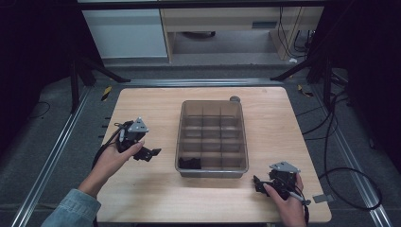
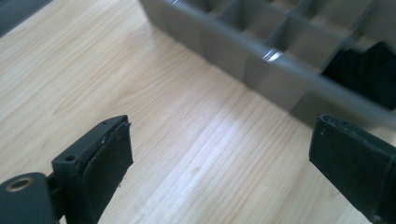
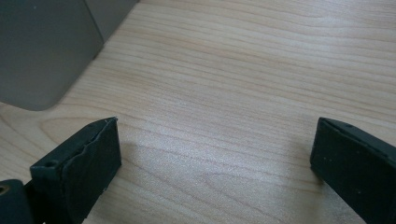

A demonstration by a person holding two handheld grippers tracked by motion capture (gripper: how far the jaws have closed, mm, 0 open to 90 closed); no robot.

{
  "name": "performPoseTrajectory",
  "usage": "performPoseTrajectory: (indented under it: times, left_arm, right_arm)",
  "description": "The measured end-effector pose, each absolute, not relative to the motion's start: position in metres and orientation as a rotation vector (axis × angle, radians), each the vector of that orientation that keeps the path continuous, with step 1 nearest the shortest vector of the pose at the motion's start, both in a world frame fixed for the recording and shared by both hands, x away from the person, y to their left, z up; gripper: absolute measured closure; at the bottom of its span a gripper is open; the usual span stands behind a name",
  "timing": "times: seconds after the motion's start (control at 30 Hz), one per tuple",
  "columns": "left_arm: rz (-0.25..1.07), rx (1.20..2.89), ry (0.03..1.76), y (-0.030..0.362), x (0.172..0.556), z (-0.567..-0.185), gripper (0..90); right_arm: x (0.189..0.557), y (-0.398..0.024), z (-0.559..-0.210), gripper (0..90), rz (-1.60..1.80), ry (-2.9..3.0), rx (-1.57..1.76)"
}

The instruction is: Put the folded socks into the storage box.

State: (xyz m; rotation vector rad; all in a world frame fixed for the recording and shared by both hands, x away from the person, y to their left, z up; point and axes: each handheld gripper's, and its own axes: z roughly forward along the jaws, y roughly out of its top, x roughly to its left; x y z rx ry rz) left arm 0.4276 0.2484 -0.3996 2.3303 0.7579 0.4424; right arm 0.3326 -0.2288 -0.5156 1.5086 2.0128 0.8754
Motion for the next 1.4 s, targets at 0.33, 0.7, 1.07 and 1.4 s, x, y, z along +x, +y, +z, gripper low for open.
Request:
performPoseTrajectory:
  times: [0.33, 0.7, 1.07, 1.4]
  left_arm:
    - [0.424, 2.314, 0.857, 0.277, 0.432, -0.428, 5.4]
    - [0.386, 2.349, 0.922, 0.291, 0.432, -0.459, 5.1]
    - [0.353, 2.353, 0.975, 0.298, 0.433, -0.479, 4.9]
    - [0.373, 2.330, 1.023, 0.302, 0.439, -0.487, 4.7]
  right_arm:
    - [0.333, -0.229, -0.516, 2.0, 0.874, 2.013, 1.508]
    - [0.333, -0.229, -0.516, 2.0, 0.871, 2.011, 1.509]
    - [0.333, -0.229, -0.516, 2.0, 0.873, 2.011, 1.510]
    - [0.333, -0.228, -0.516, 2.0, 0.873, 2.010, 1.512]
